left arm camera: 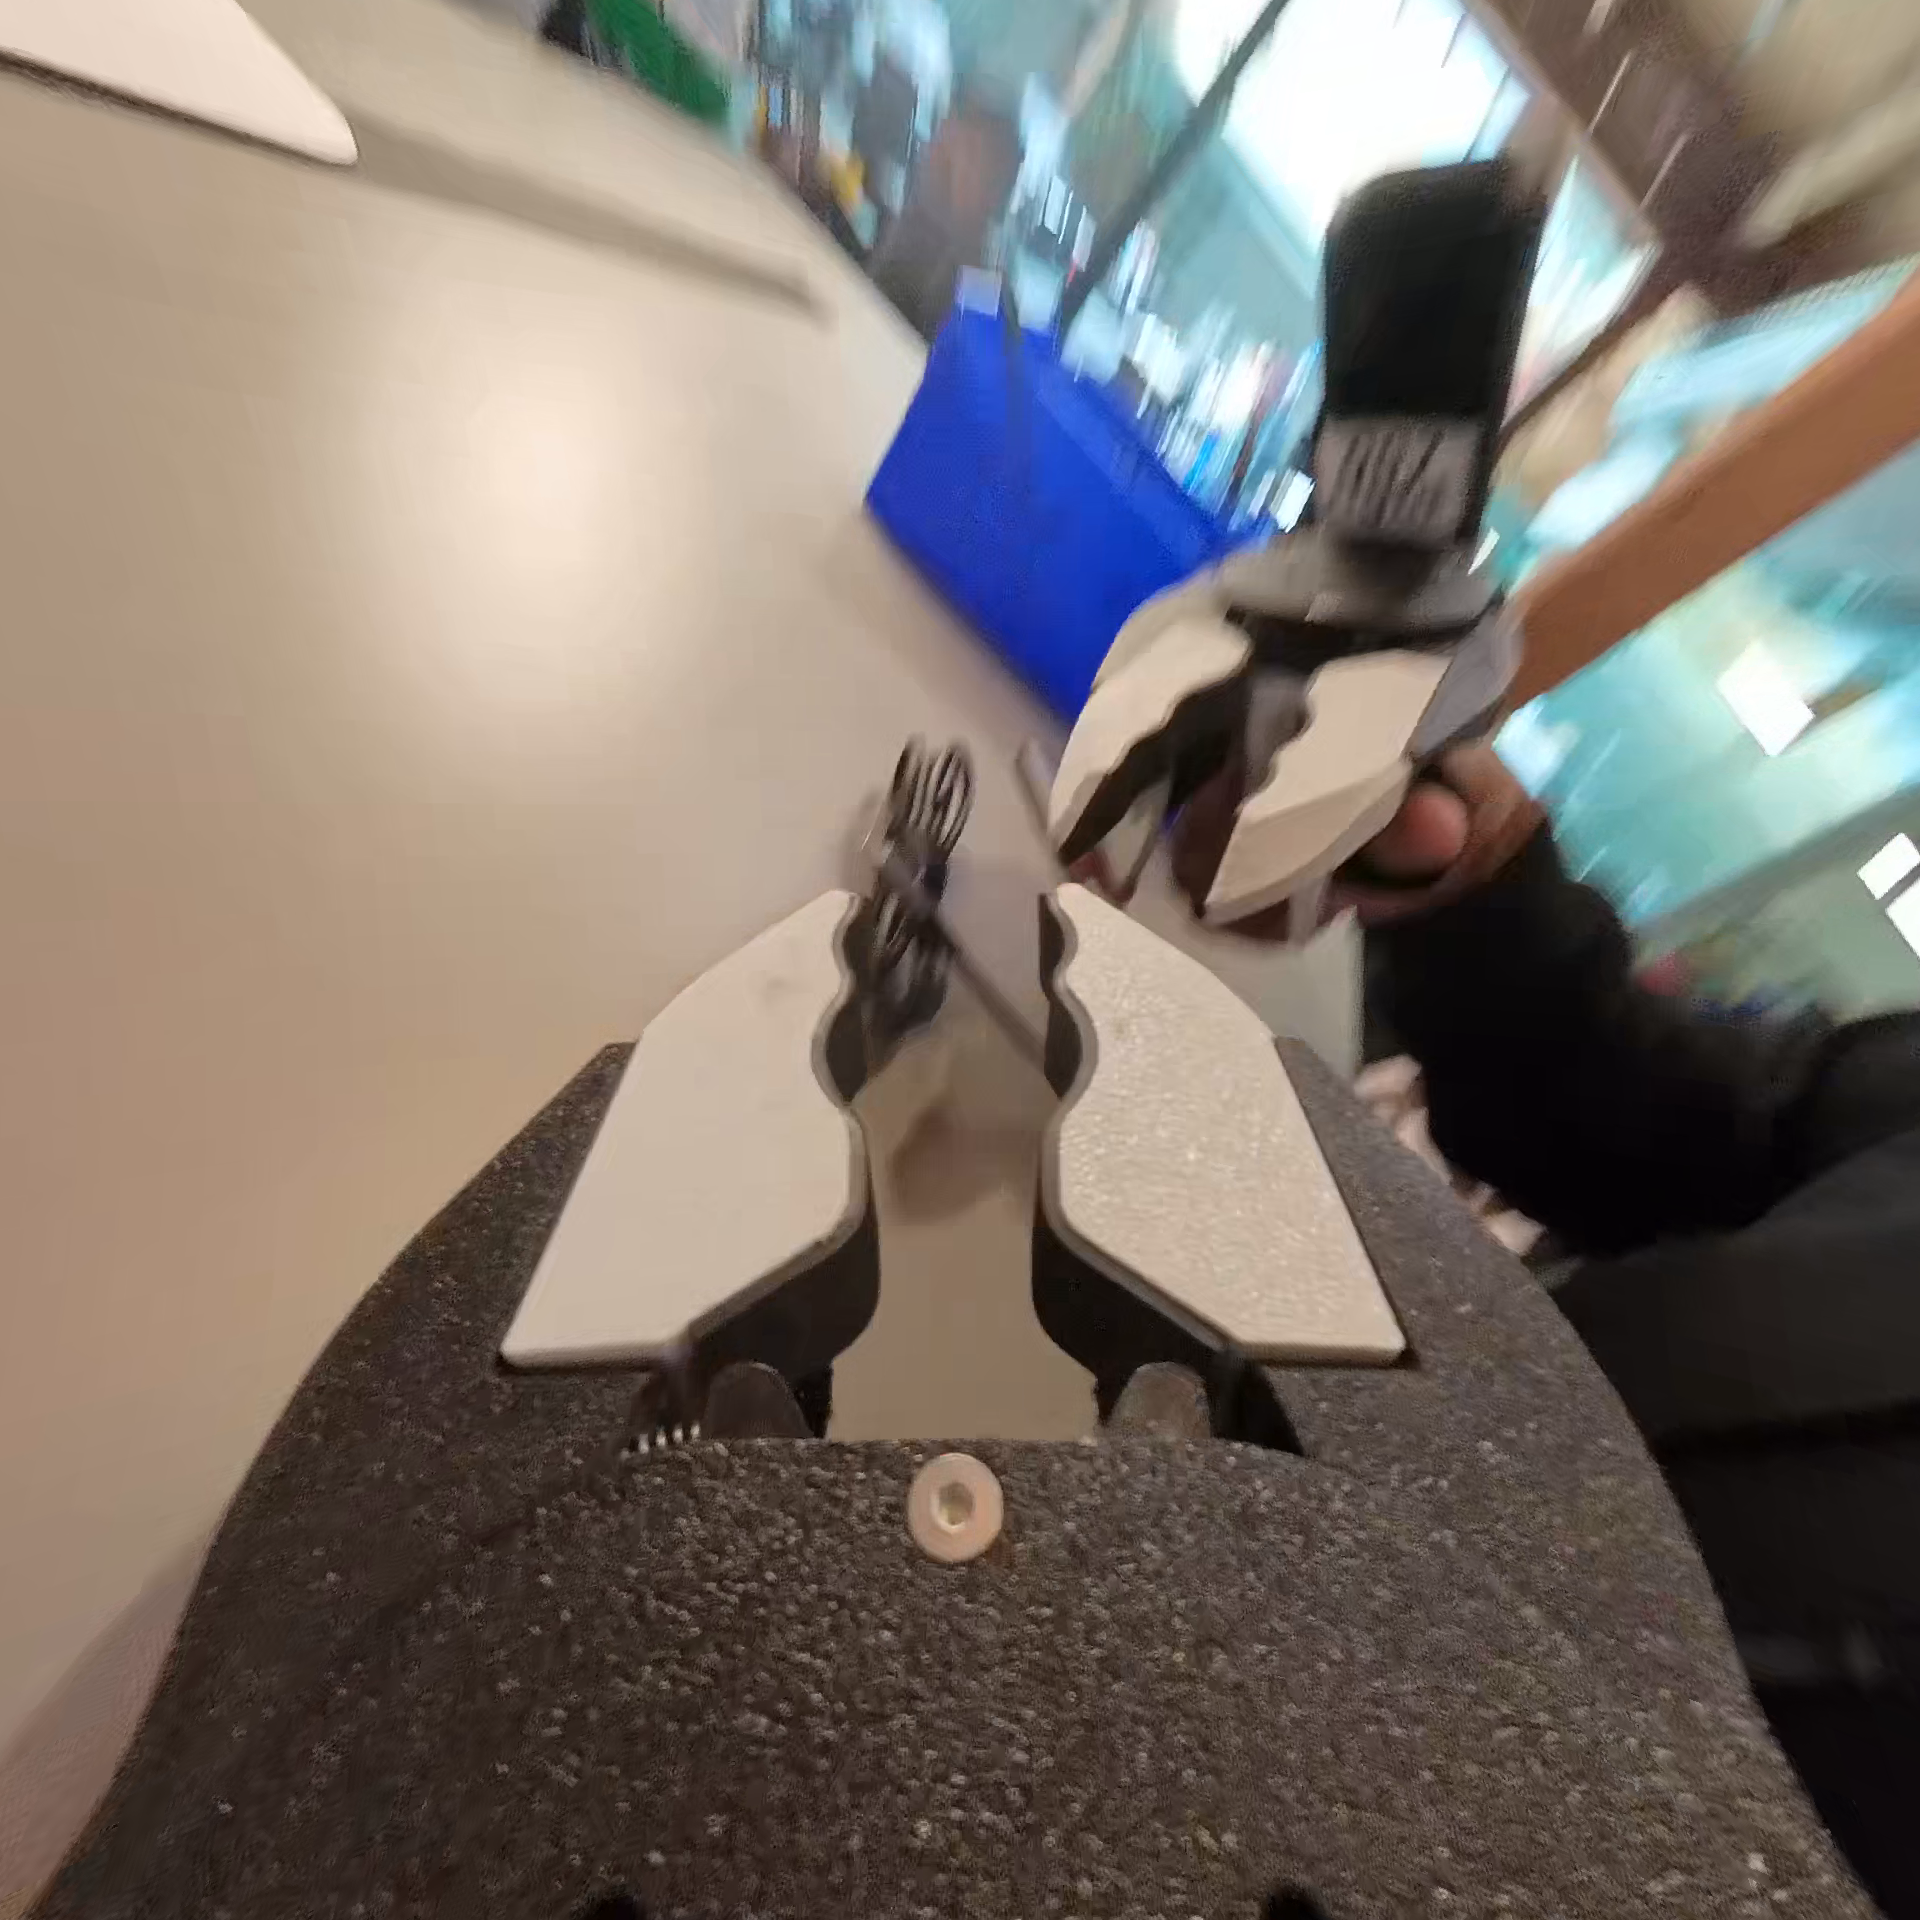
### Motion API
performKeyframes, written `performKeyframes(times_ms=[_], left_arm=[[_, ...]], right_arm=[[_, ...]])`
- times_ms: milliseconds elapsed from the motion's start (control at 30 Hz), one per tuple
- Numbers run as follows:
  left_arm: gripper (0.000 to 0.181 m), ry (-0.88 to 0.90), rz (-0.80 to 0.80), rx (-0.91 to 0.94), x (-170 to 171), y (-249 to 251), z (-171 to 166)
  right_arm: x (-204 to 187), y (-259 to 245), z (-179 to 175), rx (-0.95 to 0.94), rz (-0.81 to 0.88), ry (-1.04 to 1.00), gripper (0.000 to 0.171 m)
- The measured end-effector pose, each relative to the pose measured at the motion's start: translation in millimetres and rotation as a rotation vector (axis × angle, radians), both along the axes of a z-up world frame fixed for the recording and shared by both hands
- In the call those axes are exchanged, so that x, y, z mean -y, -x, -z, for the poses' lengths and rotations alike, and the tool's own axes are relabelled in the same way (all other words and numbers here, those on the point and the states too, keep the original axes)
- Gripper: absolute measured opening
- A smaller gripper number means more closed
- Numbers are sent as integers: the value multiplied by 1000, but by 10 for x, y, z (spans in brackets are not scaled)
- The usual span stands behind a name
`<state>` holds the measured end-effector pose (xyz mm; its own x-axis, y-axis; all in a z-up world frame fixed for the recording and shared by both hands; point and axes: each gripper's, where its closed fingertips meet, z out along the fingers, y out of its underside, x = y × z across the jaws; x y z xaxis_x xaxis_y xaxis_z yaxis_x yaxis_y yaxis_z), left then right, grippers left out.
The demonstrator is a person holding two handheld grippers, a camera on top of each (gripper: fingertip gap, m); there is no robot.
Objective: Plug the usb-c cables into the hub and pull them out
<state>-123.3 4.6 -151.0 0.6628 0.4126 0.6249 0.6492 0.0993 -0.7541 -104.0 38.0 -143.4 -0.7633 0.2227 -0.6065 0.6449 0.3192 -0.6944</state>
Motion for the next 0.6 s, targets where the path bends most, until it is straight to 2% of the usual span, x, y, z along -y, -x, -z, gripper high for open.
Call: performKeyframes(times_ms=[33, 167, 267, 333, 433, 500, 600], left_arm=[[25, -140, -64, 31, -16, 57, -112], [22, -674, -256, 120, -12, 244, -462], [22, -926, -270, 109, -84, 185, -668], [22, -986, -284, 83, -78, 143, -737], [22, -983, -295, 13, -63, 60, -819], [24, -929, -304, -6, -95, 45, -816], [26, -942, -288, -30, -100, -7, -878]], right_arm=[[71, 88, -136, 19, 67, 83, 32], [203, 538, -709, 112, 396, 513, 33], [60, 789, -1033, 194, 618, 870, 37], [-61, 877, -1102, 172, 720, 964, 36], [-210, 925, -1149, 120, 814, 1019, 34], [-251, 922, -1154, 102, 844, 1026, 33], [-261, 891, -1149, 108, 859, 1051, 33]])
